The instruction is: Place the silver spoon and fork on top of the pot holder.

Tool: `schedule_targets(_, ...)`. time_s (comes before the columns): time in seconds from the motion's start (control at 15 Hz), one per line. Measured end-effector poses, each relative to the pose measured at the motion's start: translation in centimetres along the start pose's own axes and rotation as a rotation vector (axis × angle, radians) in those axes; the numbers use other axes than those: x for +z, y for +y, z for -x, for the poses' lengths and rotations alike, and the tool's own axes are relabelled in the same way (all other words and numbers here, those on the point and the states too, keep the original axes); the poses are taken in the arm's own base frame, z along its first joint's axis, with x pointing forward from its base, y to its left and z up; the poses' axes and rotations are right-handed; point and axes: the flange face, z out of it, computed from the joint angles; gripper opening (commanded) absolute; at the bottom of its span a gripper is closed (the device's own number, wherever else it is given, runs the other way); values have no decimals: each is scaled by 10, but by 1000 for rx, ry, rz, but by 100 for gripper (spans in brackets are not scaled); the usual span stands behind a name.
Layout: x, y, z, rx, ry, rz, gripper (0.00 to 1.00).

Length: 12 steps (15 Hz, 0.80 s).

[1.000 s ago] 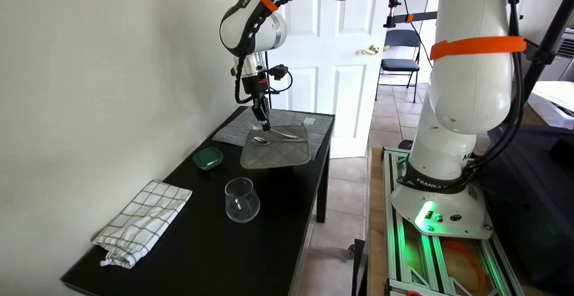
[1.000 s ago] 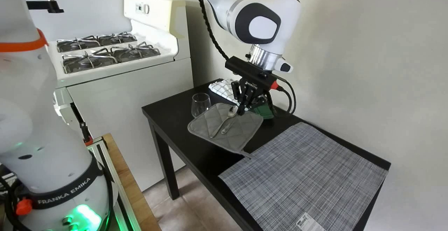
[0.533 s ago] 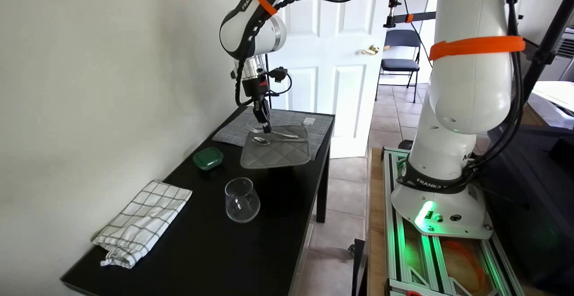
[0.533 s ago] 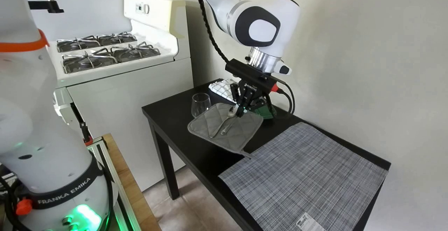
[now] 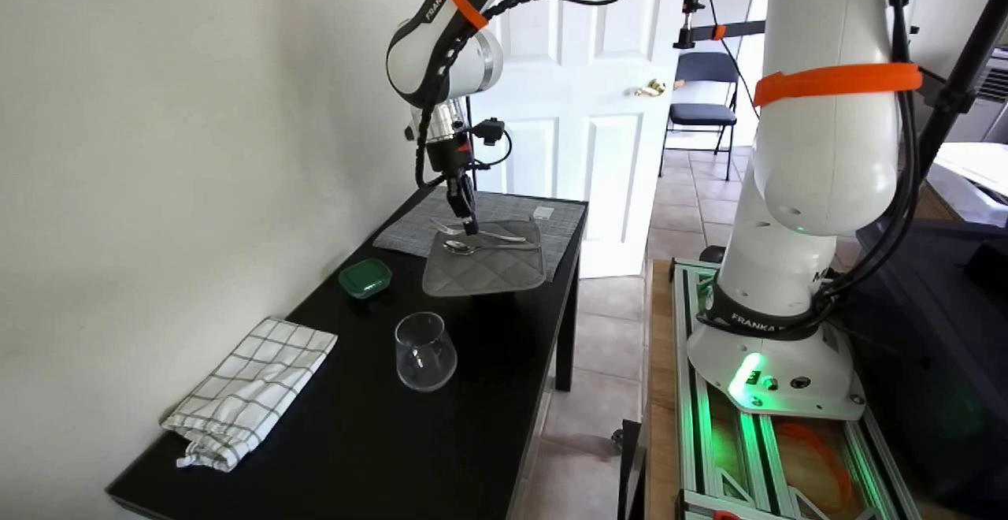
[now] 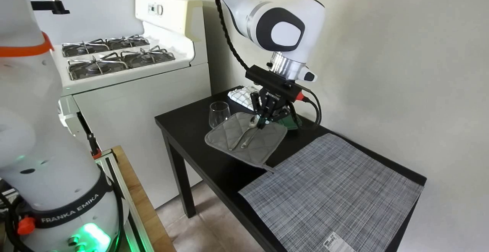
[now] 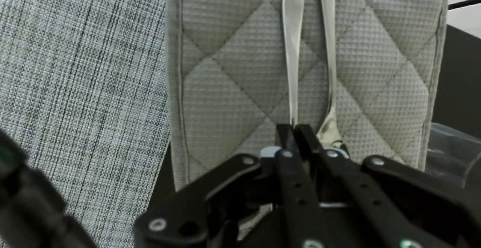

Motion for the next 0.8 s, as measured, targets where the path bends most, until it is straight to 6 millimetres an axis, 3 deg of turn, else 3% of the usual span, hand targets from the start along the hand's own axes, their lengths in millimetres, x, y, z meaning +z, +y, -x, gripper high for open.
schedule_targets(0.4,6,-2,2,-11,-16,1,4)
schedule_targets(0.47,7,-2,3,-14,-18,0,16)
schedule_targets(0.6,10,-3,5,-17,-23,-3,18)
schedule_targets(0.8,12,-4,5,-21,-27,-6,46)
